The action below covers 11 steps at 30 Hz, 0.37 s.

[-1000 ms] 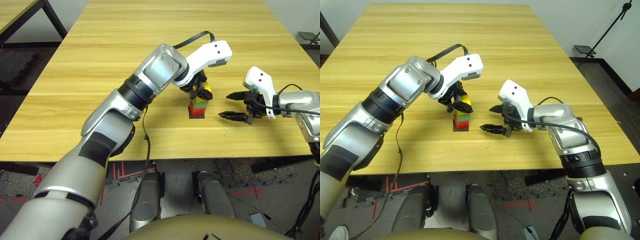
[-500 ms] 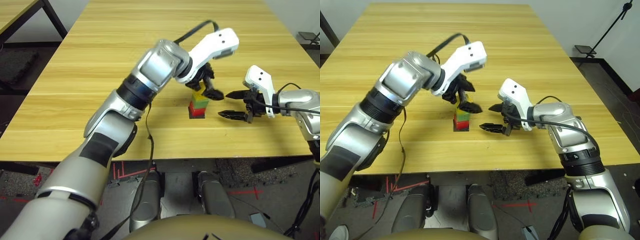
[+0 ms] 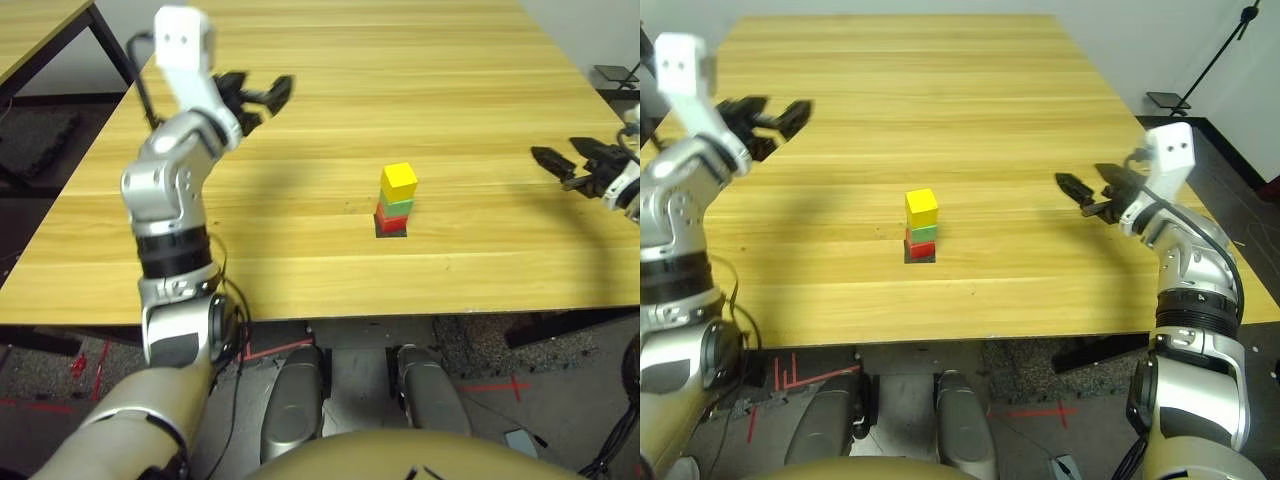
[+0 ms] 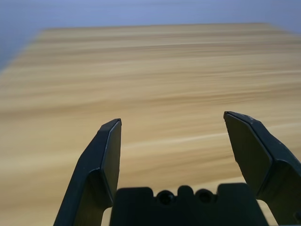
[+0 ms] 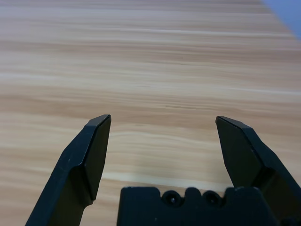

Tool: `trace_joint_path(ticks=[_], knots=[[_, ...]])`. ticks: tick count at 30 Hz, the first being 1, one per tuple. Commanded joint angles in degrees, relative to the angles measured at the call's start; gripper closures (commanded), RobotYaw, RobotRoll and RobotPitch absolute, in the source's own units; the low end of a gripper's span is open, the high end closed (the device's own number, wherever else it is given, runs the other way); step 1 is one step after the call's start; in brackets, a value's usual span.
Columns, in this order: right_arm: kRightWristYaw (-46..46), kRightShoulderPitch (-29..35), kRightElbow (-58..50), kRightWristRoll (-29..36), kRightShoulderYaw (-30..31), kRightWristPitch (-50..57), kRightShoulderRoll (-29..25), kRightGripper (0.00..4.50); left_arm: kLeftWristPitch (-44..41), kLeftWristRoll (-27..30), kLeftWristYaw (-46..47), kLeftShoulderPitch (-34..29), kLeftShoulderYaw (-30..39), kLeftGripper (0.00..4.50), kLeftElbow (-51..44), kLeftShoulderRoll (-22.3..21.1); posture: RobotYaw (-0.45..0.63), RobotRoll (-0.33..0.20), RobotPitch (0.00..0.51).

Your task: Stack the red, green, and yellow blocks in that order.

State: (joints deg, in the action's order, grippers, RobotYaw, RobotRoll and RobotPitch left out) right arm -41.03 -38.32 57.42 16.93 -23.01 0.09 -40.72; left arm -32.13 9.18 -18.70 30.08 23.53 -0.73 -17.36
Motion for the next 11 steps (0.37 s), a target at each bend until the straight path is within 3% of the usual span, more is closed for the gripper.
trace_joint_path(ticks=[1,6,11], knots=[[3.1,-2.2,9.4,-0.9,-1.4,-6.8,-1.4,0.0,7.7,-0.8,2.2,-4.8,-2.3,0.06,-0.4,2.0,0.1,-0.099,0.091],[4.4,-3.7,14.0,-1.4,-0.9,-10.3,-1.2,0.0,13.8,-0.8,5.8,-9.1,-2.8,0.06,0.7,4.2,0.11,-0.107,0.091],[6.2,-3.5,15.4,-1.2,-1.4,-11.7,-0.5,0.0,14.4,-1.5,8.7,-15.6,-5.5,0.06,-1.3,6.9,0.12,-0.104,0.087]])
